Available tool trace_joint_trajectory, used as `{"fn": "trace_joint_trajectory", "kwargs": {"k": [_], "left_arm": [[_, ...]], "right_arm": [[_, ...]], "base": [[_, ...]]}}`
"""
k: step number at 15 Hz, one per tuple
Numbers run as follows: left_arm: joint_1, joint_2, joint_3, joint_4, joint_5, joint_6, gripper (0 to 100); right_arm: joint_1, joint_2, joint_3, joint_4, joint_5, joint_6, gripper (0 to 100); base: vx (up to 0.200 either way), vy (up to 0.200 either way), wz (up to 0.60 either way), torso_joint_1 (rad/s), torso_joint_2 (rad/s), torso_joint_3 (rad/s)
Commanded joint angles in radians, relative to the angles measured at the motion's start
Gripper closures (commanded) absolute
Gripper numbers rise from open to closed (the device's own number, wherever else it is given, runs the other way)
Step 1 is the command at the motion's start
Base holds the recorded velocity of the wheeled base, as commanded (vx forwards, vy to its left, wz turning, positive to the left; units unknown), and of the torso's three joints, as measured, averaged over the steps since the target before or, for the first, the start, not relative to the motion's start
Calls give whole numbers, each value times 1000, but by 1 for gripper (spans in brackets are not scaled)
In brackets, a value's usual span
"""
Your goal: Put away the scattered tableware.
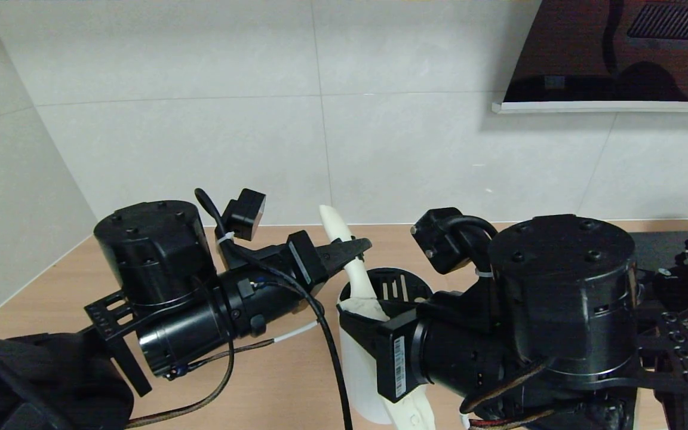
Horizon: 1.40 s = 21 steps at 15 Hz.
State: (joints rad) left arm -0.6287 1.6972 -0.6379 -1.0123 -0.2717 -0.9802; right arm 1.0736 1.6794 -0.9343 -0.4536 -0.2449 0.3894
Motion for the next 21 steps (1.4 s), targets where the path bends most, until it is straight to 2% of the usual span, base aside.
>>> {"fn": "trace_joint_trajectory", "kwargs": {"k": [1,2,8,12,14,16,18,19,21], "left_arm": [[0,-2,0,0,0,0,100],[0,-2,0,0,0,0,100],[0,-8,-2,0,0,-3,100],[0,-30,-11,15,0,5,100],[3,-57,-23,70,6,48,100],[11,-82,-60,121,51,84,100],[12,-108,-109,232,124,117,100],[11,-120,-148,305,178,149,100],[6,-146,-207,411,278,184,100]], "right_arm": [[0,-1,0,0,-1,-1,100],[0,0,0,0,-2,0,0],[-8,-10,2,0,-4,-1,0],[-95,-56,-3,0,6,-3,0],[-146,-75,-8,1,6,-6,0],[-182,-96,-12,4,7,-7,0],[-219,-101,-11,4,19,-7,0],[-238,-99,-9,4,26,-7,0],[-244,-96,-8,4,27,-7,0]], "base": [[0,0,0,0,0,0],[0,0,0,0,0,0],[0,0,0,0,0,0],[0,0,0,0,0,0],[0,0,0,0,0,0],[0,0,0,0,0,0],[0,0,0,0,0,0],[0,0,0,0,0,0],[0,0,0,0,0,0]]}}
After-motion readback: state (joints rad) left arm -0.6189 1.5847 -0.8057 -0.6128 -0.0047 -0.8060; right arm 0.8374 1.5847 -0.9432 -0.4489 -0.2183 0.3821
